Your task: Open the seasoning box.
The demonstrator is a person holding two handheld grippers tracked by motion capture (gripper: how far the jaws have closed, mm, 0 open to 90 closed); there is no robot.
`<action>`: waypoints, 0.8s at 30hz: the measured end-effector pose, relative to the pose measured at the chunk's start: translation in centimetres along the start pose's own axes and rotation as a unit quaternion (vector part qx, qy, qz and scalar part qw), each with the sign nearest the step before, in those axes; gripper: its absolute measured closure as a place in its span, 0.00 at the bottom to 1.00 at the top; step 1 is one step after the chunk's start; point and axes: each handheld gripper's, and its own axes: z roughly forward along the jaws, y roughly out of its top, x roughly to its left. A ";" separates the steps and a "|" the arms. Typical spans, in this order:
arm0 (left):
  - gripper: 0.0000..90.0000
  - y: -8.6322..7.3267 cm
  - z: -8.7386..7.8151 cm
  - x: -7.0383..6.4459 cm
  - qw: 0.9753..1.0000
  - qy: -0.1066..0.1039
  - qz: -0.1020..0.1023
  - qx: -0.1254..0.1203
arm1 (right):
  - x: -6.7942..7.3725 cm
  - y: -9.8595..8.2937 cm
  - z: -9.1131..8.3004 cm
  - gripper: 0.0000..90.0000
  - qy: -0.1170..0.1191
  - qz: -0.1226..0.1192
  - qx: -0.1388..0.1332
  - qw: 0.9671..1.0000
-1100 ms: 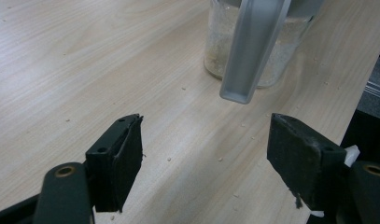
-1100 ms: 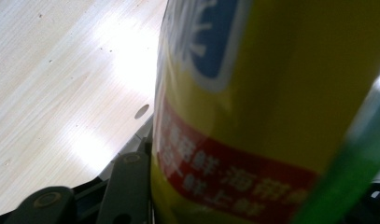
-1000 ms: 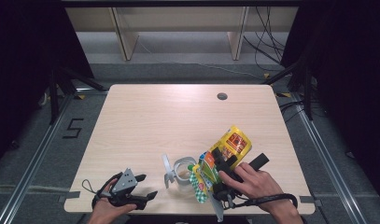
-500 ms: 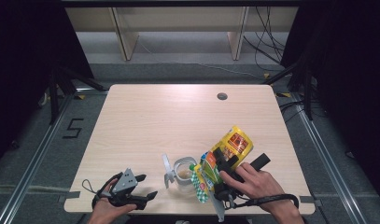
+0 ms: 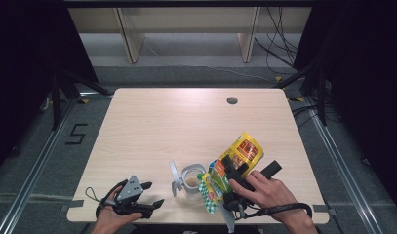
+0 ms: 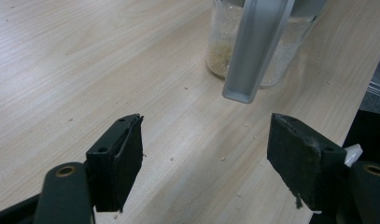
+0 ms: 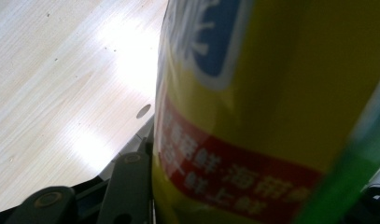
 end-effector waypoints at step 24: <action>0.28 0.0 0.1 0.0 1.000 -0.002 0.004 -0.004 | 0.0 -0.1 -0.2 0.65 0.002 0.001 -0.002 1.000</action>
